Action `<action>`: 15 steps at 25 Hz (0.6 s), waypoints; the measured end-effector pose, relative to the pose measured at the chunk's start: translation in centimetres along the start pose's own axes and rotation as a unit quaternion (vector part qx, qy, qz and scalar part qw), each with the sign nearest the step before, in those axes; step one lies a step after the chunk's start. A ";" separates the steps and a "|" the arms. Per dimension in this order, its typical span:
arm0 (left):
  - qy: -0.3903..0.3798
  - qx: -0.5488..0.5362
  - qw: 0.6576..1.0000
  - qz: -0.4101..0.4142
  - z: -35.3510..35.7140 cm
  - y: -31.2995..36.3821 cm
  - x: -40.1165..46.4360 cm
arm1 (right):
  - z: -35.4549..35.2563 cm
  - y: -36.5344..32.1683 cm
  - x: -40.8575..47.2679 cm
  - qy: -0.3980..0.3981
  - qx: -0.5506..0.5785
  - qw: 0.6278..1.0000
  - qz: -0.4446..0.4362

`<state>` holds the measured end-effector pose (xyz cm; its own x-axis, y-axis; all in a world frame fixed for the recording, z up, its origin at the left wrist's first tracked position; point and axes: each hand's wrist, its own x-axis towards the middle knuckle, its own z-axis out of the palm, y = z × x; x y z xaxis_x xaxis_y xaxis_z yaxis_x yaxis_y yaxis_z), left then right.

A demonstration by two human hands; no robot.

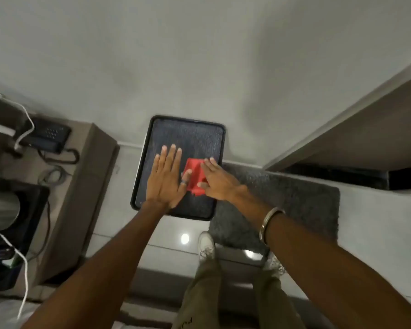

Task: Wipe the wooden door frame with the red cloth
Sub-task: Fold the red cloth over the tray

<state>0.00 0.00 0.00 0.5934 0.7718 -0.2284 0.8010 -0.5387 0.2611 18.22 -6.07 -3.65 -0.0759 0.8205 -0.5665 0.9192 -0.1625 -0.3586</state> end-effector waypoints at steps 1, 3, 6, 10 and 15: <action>0.008 -0.003 1.000 -0.001 1.3 -0.9 0.4 | 1.3 -0.5 1.1 0.008 -0.042 0.999 -0.009; 0.014 0.002 1.000 -0.013 2.6 -2.1 1.2 | 2.9 -0.9 2.7 0.051 -0.111 0.992 -0.016; 0.013 0.004 1.000 -0.014 3.6 -3.1 1.4 | 4.7 -2.1 3.6 0.072 -0.173 0.982 0.002; 0.045 -0.017 0.999 -0.008 2.8 -2.5 1.0 | 2.8 -2.8 4.4 0.110 -0.183 0.977 0.022; 0.118 -0.034 0.991 0.060 -4.0 2.2 1.7 | -7.5 -3.5 0.6 0.216 0.399 0.874 0.176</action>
<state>2.50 1.51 3.96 0.6427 0.7655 0.0306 0.7144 -0.6133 0.3369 17.85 -0.96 2.84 0.4689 0.7450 -0.4746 0.2817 -0.6353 -0.7190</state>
